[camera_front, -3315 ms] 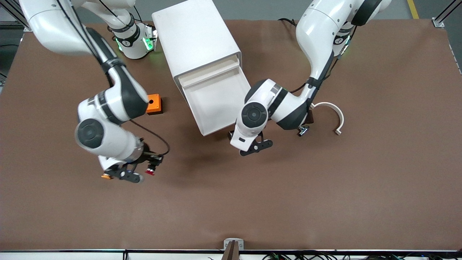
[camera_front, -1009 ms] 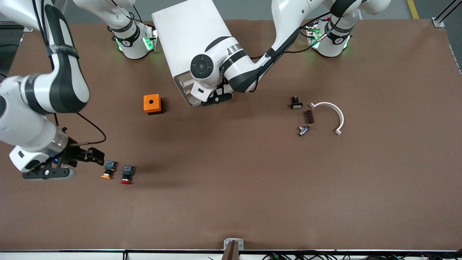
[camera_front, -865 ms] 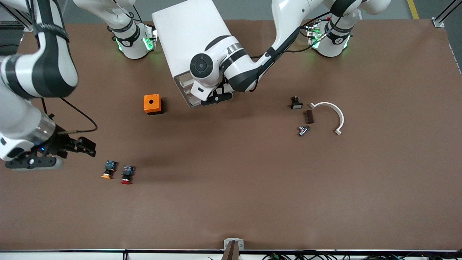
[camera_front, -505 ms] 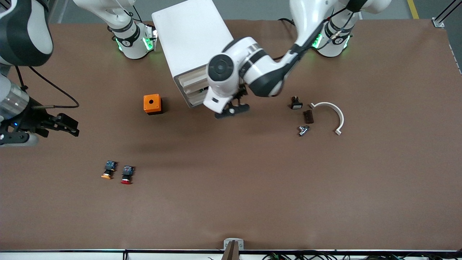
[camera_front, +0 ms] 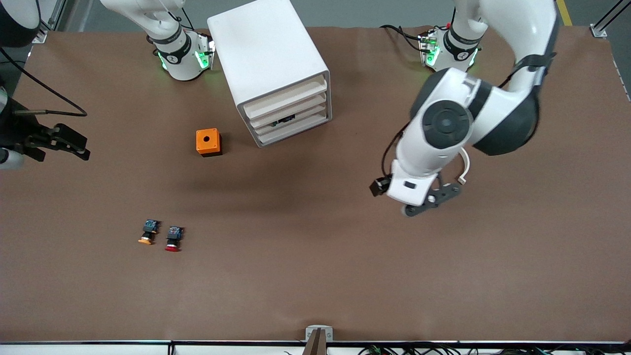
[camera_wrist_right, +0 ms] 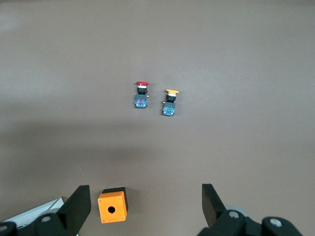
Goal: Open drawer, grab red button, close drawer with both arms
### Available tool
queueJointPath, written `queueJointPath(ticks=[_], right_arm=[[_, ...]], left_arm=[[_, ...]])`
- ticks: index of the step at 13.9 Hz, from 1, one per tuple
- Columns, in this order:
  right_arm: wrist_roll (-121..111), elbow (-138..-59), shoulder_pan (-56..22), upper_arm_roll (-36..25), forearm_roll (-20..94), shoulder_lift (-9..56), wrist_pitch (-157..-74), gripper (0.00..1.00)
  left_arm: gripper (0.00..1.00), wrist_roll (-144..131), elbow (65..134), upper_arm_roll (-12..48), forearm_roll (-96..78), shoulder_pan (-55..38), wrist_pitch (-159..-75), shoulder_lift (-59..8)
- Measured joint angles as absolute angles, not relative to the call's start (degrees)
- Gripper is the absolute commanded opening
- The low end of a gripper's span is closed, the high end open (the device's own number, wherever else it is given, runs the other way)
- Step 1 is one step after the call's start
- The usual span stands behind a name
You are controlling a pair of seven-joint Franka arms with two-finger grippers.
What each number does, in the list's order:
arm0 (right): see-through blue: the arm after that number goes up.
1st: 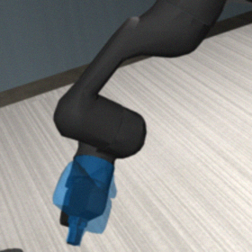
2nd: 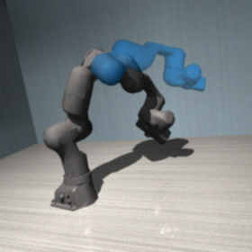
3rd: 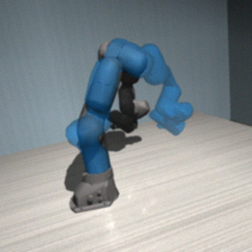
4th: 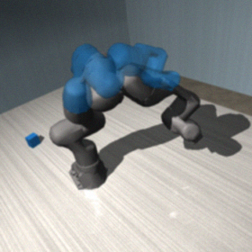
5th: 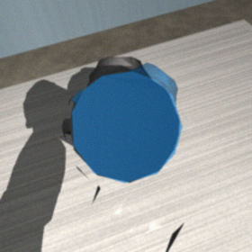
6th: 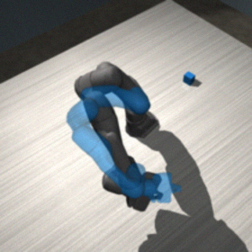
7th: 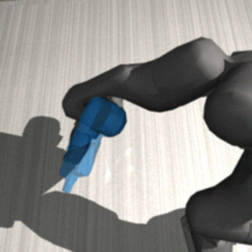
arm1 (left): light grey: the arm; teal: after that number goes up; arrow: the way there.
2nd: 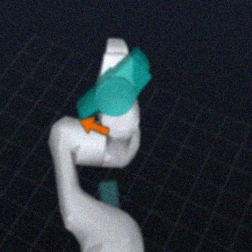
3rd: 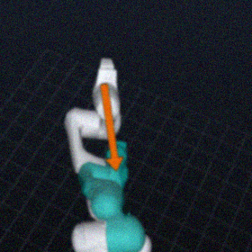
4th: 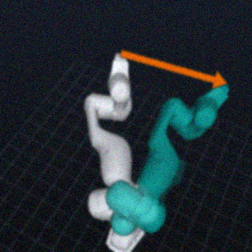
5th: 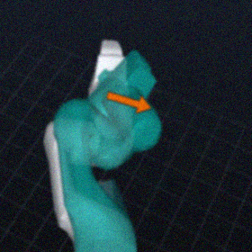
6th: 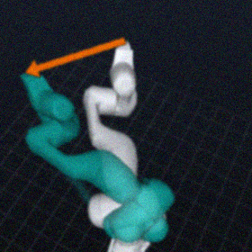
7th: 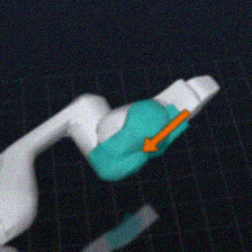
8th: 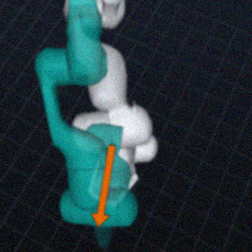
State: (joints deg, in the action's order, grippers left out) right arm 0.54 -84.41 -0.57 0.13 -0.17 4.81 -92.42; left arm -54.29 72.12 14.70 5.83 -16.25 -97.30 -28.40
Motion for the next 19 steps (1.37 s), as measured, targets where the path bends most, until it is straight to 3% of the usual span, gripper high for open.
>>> queueJointPath(ticks=[5,19], right_arm=[[0.5,-84.4,0.6,0.2,-0.2,4.2,-90.7,1.00],[2.8,-84.5,0.4,0.8,-0.2,4.2,-90.7,1.00]], left_arm=[[1.00,-46.2,72.2,14.7,6.0,-8.9,-92.9,-22.8],[1.00,-19.6,72.4,14.7,6.0,5.1,-86.2,-16.3]])
